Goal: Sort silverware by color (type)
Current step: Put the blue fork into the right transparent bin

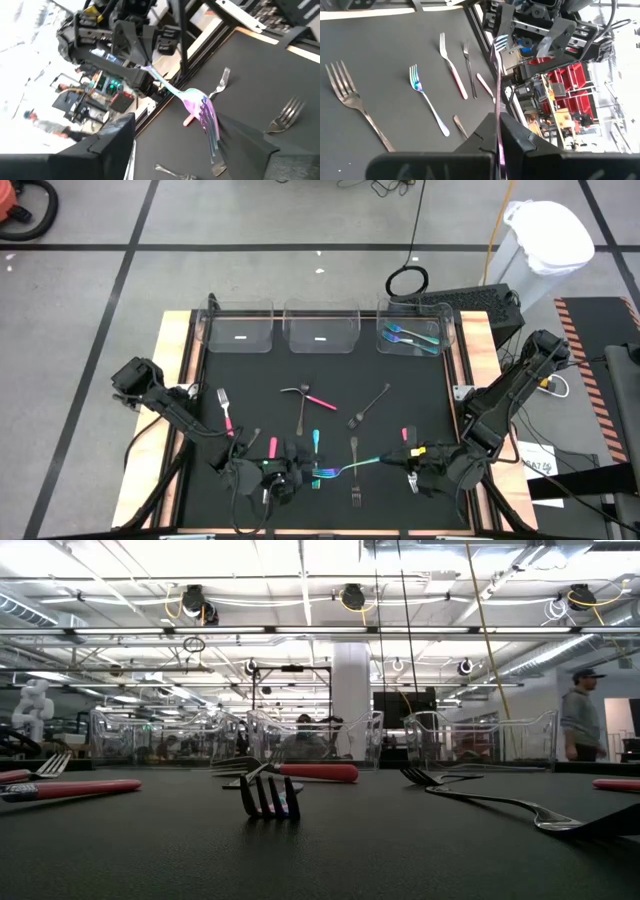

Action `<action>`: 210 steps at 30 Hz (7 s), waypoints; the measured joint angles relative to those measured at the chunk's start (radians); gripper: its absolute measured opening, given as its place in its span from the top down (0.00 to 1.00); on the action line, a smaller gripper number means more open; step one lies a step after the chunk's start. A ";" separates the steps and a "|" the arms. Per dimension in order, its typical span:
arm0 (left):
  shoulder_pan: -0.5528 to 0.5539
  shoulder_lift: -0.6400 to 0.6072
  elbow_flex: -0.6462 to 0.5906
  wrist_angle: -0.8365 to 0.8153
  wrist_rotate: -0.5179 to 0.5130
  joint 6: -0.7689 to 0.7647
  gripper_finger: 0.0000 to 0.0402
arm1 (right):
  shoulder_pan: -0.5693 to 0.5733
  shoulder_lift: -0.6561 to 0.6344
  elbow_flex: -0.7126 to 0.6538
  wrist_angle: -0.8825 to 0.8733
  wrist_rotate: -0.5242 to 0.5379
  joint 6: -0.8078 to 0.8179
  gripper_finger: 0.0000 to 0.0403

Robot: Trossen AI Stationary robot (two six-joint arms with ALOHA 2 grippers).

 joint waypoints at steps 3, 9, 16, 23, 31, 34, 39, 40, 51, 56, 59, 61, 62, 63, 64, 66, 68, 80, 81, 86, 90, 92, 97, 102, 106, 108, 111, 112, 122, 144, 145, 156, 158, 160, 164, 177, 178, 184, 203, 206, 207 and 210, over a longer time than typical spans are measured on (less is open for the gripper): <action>0.000 0.000 0.001 0.001 -0.025 -0.025 0.32 | 0.009 -0.007 0.000 -0.002 0.016 0.001 0.99; -0.025 -0.001 0.001 0.042 -0.062 -0.026 0.32 | 0.042 -0.041 -0.001 -0.104 0.128 0.040 0.99; -0.082 -0.009 0.002 0.132 -0.220 -0.026 0.32 | 0.054 -0.112 -0.001 -0.285 0.259 0.084 0.99; -0.105 -0.069 0.002 0.130 -0.323 -0.107 0.32 | 0.017 -0.219 -0.001 -0.327 0.353 -0.187 0.99; -0.106 -0.081 0.002 0.118 -0.326 -0.104 0.32 | -0.114 -0.406 -0.001 -0.449 0.351 -0.225 0.99; -0.104 -0.081 0.002 0.107 -0.325 -0.102 0.32 | -0.163 -0.475 -0.001 -0.520 0.351 -0.199 0.99; -0.092 -0.081 0.002 0.107 -0.325 -0.095 0.32 | -0.247 -0.582 -0.001 -0.642 0.352 -0.135 1.00; -0.089 -0.081 0.002 0.108 -0.325 -0.095 0.32 | -0.260 -0.600 -0.001 -0.670 0.351 -0.123 1.00; -0.028 -0.081 0.002 0.108 -0.239 -0.101 0.32 | -0.377 -0.729 -0.001 -0.875 0.348 -0.081 1.00; 0.008 -0.081 0.002 0.108 -0.183 -0.103 0.32 | -0.423 -0.731 -0.001 -0.944 0.348 -0.028 1.00; 0.031 -0.081 0.002 0.108 -0.145 -0.103 0.32 | -0.445 -0.731 -0.001 -0.948 0.346 -0.025 1.00; 0.046 -0.081 0.002 0.108 -0.120 -0.103 0.32 | -0.459 -0.735 -0.001 -0.948 0.330 -0.025 1.00; 0.053 -0.081 0.002 0.108 -0.108 -0.103 0.32 | -0.465 -0.738 -0.001 -0.949 0.317 -0.025 1.00; 0.061 -0.081 0.002 0.108 -0.094 -0.103 0.32 | -0.472 -0.740 -0.001 -0.949 0.313 -0.025 1.00; 0.069 -0.081 0.002 0.108 -0.083 -0.103 0.32 | -0.479 -0.740 -0.001 -0.948 0.313 -0.024 1.00; 0.086 -0.081 0.002 0.108 -0.057 -0.103 0.32 | -0.494 -0.740 -0.001 -0.949 0.320 -0.024 1.00; 0.105 -0.081 0.002 0.108 -0.027 -0.103 0.32 | -0.512 -0.740 -0.001 -0.948 0.324 -0.024 1.00; 0.215 -0.081 0.002 0.148 0.165 -0.095 0.32 | -0.604 -0.734 -0.079 -0.788 0.243 -0.042 1.00; 0.220 -0.081 0.002 0.149 0.167 -0.096 0.32 | -0.616 -0.734 -0.088 -0.777 0.244 -0.051 1.00; 0.231 -0.081 0.002 0.146 0.169 -0.095 0.32 | -0.690 -0.734 -0.108 -0.775 0.232 -0.085 1.00; 0.232 -0.081 0.002 0.156 0.171 -0.074 0.32 | -0.762 -0.734 -0.108 -0.754 0.143 -0.145 1.00; 0.235 -0.081 0.002 0.161 0.185 -0.073 0.32 | -0.801 -0.734 -0.108 -0.718 0.096 -0.195 1.00; 0.236 -0.081 0.002 0.164 0.196 -0.073 0.32 | -0.912 -0.732 -0.108 -0.629 -0.006 -0.316 1.00; 0.235 -0.081 0.002 0.164 0.197 -0.072 0.32 | -1.033 -0.710 -0.108 -0.649 -0.093 -0.368 1.00; 0.235 -0.081 0.002 0.164 0.198 -0.074 0.32 | -1.121 -0.674 -0.108 -0.700 -0.159 -0.394 1.00; 0.233 -0.081 0.002 0.163 0.197 -0.075 0.32 | -1.161 -0.655 -0.108 -0.709 -0.189 -0.409 1.00; 0.232 -0.081 0.002 0.161 0.197 -0.076 0.32 | -1.218 -0.626 -0.108 -0.698 -0.257 -0.431 1.00; 0.232 -0.081 0.002 0.161 0.197 -0.077 0.32 | -1.235 -0.611 -0.108 -0.695 -0.281 -0.434 1.00; 0.199 -0.081 0.001 0.140 0.186 -0.078 0.32 | -1.389 -0.463 -0.218 -0.557 -0.336 -0.534 0.99; 0.176 -0.080 0.001 0.119 0.175 -0.104 0.32 | -1.567 -0.269 -0.238 -0.409 -0.519 -0.586 0.93; 0.176 -0.080 0.001 0.119 0.175 -0.104 0.32 | -1.571 -0.263 -0.238 -0.405 -0.518 -0.583 0.93; 0.176 -0.080 0.001 0.114 0.175 -0.105 0.32 | -1.585 -0.247 -0.238 -0.400 -0.518 -0.570 0.93; 0.176 -0.081 0.001 0.114 0.175 -0.105 0.32 | -1.585 -0.247 -0.238 -0.400 -0.518 -0.564 0.93; 0.176 -0.080 0.001 0.113 0.175 -0.106 0.32 | -1.585 -0.247 -0.238 -0.400 -0.517 -0.564 0.93; 0.176 -0.081 0.001 0.107 0.175 -0.108 0.32 | -1.585 -0.247 -0.238 -0.400 -0.517 -0.564 0.93; 0.175 -0.081 0.001 0.098 0.175 -0.124 0.32 | -1.586 -0.247 -0.238 -0.387 -0.513 -0.540 0.79; 0.174 -0.080 0.001 0.098 0.175 -0.124 0.32 | -1.588 -0.247 -0.238 -0.384 -0.513 -0.537 0.76; 0.174 -0.080 0.001 0.098 0.175 -0.126 0.32 | -1.605 -0.247 -0.238 -0.376 -0.511 -0.532 0.62; 0.174 -0.080 0.001 0.093 0.175 -0.128 0.32 | -1.670 -0.248 -0.238 -0.348 -0.436 -0.476 0.56; 0.174 -0.080 0.001 0.093 0.175 -0.128 0.32 | -1.675 -0.248 -0.238 -0.336 -0.436 -0.463 0.56; 0.174 -0.081 0.001 0.093 0.175 -0.129 0.32 | -1.675 -0.247 -0.238 -0.328 -0.436 -0.453 0.56; 0.174 -0.080 0.001 0.093 0.175 -0.129 0.32 | -1.675 -0.248 -0.237 -0.315 -0.436 -0.442 0.53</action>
